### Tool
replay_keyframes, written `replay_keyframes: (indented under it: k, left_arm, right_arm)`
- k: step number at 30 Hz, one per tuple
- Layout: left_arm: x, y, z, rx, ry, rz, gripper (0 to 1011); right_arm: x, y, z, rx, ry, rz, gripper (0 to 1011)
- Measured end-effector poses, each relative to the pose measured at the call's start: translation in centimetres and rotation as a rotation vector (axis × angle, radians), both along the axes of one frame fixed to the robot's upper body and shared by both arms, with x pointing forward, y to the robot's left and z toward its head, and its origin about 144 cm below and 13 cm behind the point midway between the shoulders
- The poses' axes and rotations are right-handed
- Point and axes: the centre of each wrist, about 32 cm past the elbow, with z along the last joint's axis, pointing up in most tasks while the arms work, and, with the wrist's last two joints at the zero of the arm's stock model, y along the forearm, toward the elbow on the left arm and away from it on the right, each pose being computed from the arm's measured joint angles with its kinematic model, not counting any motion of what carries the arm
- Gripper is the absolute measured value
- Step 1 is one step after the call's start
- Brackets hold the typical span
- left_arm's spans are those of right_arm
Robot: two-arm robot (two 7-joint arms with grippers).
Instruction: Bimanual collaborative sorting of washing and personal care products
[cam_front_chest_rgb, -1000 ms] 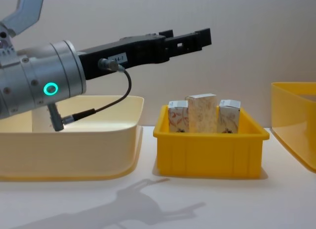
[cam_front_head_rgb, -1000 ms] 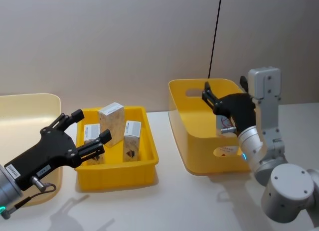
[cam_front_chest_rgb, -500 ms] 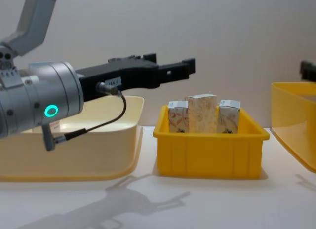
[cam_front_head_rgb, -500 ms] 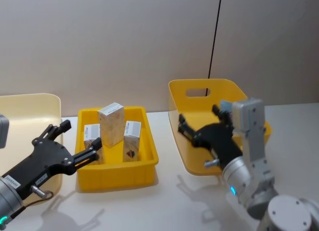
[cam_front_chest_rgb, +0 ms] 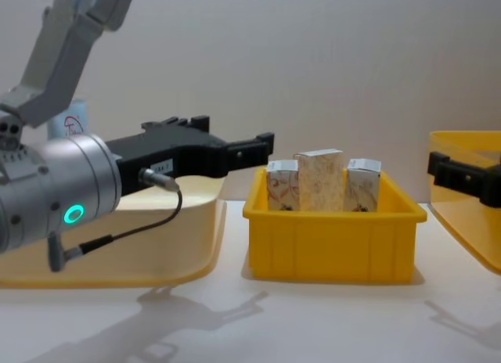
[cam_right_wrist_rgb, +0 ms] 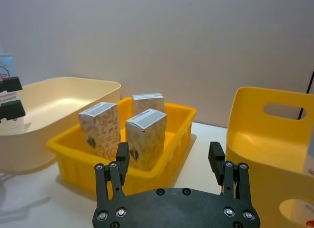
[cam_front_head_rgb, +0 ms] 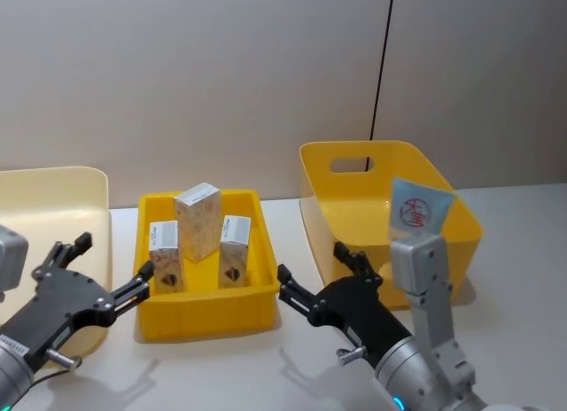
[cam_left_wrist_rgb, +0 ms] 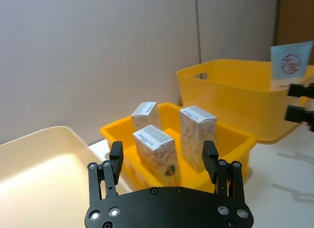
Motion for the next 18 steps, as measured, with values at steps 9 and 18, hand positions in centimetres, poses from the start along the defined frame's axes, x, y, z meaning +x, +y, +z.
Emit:
replay_keyframes:
  k: [9,18]
  left_arm:
    - [-1.0,-0.2,-0.9,0.051,-0.017,0.116,1001]
    - [-1.9,-0.3,-1.6,0.093,-0.038,0.214,1002]
  right_arm:
    - [-0.2,0.1,-0.1,0.003,0.004,0.008,1001]
    - [-0.2,0.1,-0.1,0.003,0.004,0.007,1001]
